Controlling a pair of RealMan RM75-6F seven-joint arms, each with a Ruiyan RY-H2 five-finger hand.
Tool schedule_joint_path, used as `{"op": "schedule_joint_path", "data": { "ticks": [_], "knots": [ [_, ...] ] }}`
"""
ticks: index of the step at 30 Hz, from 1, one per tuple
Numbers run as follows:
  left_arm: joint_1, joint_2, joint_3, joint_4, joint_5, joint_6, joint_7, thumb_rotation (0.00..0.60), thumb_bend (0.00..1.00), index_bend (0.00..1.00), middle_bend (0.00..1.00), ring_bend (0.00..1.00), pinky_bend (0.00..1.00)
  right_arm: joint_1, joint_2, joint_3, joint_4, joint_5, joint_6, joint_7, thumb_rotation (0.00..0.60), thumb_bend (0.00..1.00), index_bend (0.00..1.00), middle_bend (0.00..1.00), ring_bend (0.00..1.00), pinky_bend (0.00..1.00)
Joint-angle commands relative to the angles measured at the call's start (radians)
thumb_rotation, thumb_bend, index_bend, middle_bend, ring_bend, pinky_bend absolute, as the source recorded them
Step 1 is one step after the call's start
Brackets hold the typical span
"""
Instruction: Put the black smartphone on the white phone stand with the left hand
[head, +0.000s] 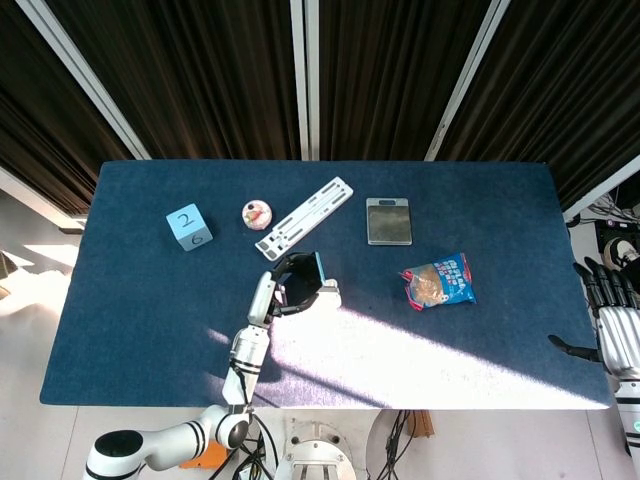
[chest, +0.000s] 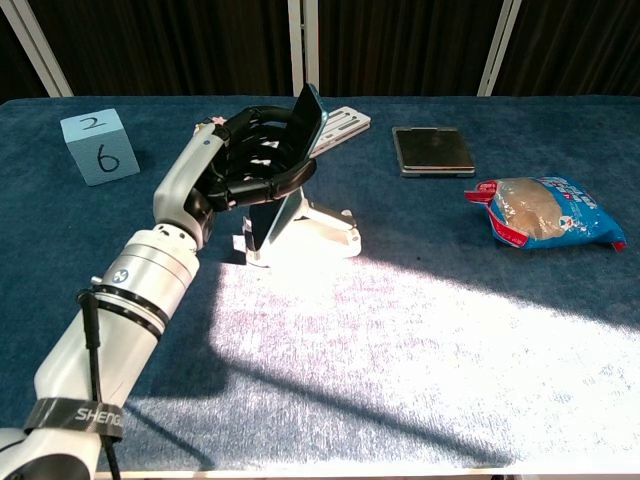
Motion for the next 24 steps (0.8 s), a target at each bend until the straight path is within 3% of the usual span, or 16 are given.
{"op": "schedule_joint_path", "data": {
  "ticks": [1,24],
  "knots": [
    [-0.002,0.0,0.003,0.005,-0.002,-0.001,0.0,0.6,0.19,0.46,0.5,0.33,0.34,-0.001,0.001,0.001,-0.001,0.001,0.001,-0.002,0.6,0.15,0.0,0.05,0.0,0.02],
    [-0.004,0.004,0.041,0.009,0.012,0.006,0.012,0.6,0.11,0.35,0.43,0.27,0.29,0.0,0.0,0.003,-0.005,0.003,-0.005,-0.004,0.6,0.16,0.0,0.05,0.0,0.02]
  ]
}}
